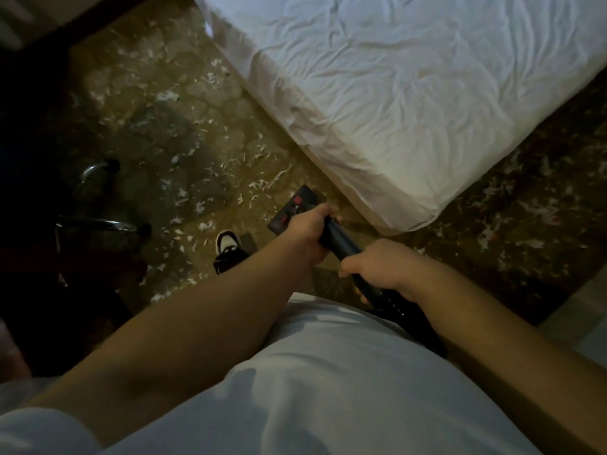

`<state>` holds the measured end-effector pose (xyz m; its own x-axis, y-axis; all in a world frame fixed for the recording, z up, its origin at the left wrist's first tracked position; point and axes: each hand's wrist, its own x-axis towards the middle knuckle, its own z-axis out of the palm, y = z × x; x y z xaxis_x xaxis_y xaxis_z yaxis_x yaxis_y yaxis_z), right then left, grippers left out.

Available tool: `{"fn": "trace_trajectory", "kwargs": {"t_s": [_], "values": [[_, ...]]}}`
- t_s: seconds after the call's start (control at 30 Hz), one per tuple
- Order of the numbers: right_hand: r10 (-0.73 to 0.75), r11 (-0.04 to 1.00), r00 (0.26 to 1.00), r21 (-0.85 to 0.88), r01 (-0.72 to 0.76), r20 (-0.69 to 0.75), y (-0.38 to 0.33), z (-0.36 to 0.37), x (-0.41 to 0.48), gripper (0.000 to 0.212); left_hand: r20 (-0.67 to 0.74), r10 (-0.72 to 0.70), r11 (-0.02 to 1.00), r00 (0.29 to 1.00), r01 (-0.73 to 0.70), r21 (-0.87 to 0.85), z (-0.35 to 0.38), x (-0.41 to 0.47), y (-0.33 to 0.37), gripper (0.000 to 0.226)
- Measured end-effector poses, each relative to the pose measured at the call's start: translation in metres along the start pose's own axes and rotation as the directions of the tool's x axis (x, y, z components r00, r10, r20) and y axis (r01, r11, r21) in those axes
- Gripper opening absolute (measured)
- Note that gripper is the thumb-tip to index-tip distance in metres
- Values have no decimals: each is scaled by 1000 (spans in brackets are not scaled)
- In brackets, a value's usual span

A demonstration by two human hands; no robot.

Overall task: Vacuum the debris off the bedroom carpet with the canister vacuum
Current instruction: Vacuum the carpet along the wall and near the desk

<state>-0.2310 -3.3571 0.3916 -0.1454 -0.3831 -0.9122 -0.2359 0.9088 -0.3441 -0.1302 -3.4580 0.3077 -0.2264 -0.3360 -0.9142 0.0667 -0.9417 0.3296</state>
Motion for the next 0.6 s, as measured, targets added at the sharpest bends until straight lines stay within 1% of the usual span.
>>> {"fn": "trace_trajectory", "kwargs": {"t_s": [0.17, 0.23, 0.3, 0.4, 0.47, 0.53, 0.57, 0.6], "values": [[39, 999, 999, 17, -40, 11, -98, 32, 48, 33, -16, -20, 1000, 1000, 20, -11, -50, 40, 93, 9], [55, 998, 998, 33, -56, 20, -146, 44, 65, 32, -29, -21, 1000, 999, 20, -16, -72, 55, 139, 6], [69, 997, 997, 18, -70, 21, -198, 58, 79, 30, -27, -16, 1000, 1000, 16, -8, -97, 67, 186, 3], [82, 996, 996, -39, -81, 20, -274, 79, 98, 30, -20, -22, 999, 1000, 21, -46, -134, 79, 255, 3], [82, 993, 996, -87, -80, 26, -325, 100, 114, 41, -56, -11, 997, 998, 6, -75, -161, 87, 298, 4], [63, 988, 997, -142, -58, 37, -366, 119, 131, 52, -117, 26, 995, 993, -37, -91, -187, 95, 334, 9], [56, 985, 998, -164, -49, 38, -382, 127, 139, 51, -140, 44, 995, 989, -56, -82, -199, 99, 348, 11], [50, 985, 998, -165, -42, 43, -397, 136, 145, 45, -159, 58, 995, 986, -70, -73, -208, 103, 361, 10]]}}
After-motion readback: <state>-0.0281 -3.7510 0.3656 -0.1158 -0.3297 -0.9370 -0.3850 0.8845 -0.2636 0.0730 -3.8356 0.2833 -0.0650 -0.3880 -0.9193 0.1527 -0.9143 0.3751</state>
